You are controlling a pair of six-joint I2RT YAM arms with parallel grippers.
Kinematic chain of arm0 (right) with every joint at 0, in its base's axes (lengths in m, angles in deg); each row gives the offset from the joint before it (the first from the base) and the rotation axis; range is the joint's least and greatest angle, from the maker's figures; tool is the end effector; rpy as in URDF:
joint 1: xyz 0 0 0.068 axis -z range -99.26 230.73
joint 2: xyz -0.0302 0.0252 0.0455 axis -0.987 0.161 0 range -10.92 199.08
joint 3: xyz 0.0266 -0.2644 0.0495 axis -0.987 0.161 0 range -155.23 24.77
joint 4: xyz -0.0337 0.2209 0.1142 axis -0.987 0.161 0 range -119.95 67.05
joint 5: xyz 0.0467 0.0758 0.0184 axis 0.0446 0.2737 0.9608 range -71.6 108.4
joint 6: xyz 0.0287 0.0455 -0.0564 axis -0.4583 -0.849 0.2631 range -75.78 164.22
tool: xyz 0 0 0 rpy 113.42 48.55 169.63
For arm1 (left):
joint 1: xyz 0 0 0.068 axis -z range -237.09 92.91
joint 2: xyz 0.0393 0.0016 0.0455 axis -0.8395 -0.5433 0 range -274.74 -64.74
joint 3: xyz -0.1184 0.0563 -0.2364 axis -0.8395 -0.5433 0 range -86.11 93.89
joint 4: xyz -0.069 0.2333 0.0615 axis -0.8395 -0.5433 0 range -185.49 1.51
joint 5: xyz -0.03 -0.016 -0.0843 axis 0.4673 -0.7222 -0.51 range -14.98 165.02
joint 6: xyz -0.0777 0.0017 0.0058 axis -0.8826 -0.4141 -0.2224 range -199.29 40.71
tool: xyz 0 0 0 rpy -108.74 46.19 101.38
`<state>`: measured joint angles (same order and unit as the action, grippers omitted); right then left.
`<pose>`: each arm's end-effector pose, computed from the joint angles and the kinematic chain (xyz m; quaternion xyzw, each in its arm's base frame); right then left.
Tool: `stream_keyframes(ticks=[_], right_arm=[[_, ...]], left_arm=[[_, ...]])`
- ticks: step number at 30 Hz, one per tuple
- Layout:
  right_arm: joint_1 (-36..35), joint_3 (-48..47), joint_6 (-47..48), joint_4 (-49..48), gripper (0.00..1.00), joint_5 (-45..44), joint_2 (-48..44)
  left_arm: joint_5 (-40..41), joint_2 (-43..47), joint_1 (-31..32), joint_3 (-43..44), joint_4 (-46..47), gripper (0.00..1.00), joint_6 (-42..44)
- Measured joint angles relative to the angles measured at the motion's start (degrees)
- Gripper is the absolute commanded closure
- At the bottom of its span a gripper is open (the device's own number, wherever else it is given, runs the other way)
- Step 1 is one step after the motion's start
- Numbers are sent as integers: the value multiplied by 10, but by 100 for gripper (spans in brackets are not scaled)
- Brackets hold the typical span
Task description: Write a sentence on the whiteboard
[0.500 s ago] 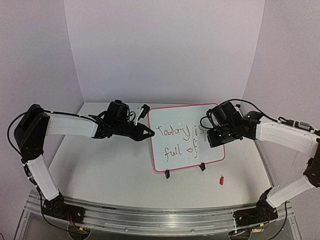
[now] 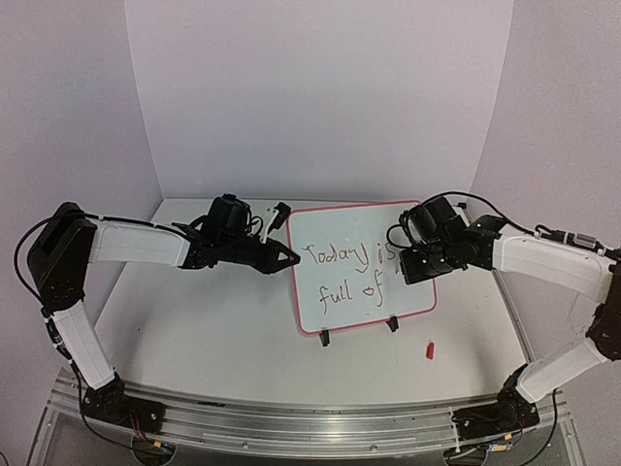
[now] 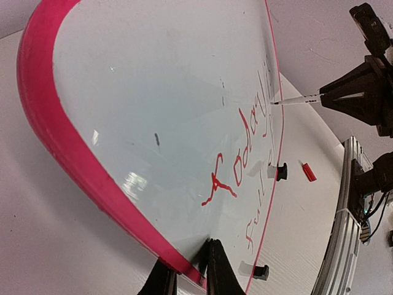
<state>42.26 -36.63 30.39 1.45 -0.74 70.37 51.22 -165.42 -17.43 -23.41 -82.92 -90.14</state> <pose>0.2534 0.1735 0.2419 -0.1447 0.9207 0.0033 0.3625 0.2936 -0.2782 0.2015 0.3095 0.8059 -0.3645 0.3492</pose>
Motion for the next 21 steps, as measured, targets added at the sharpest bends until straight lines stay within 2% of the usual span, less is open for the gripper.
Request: stream_keyframes(ticks=[21], right_arm=[[0, 14, -16, 30, 100, 44, 4]], left_arm=[[1, 0, 0, 0, 0, 100, 1]])
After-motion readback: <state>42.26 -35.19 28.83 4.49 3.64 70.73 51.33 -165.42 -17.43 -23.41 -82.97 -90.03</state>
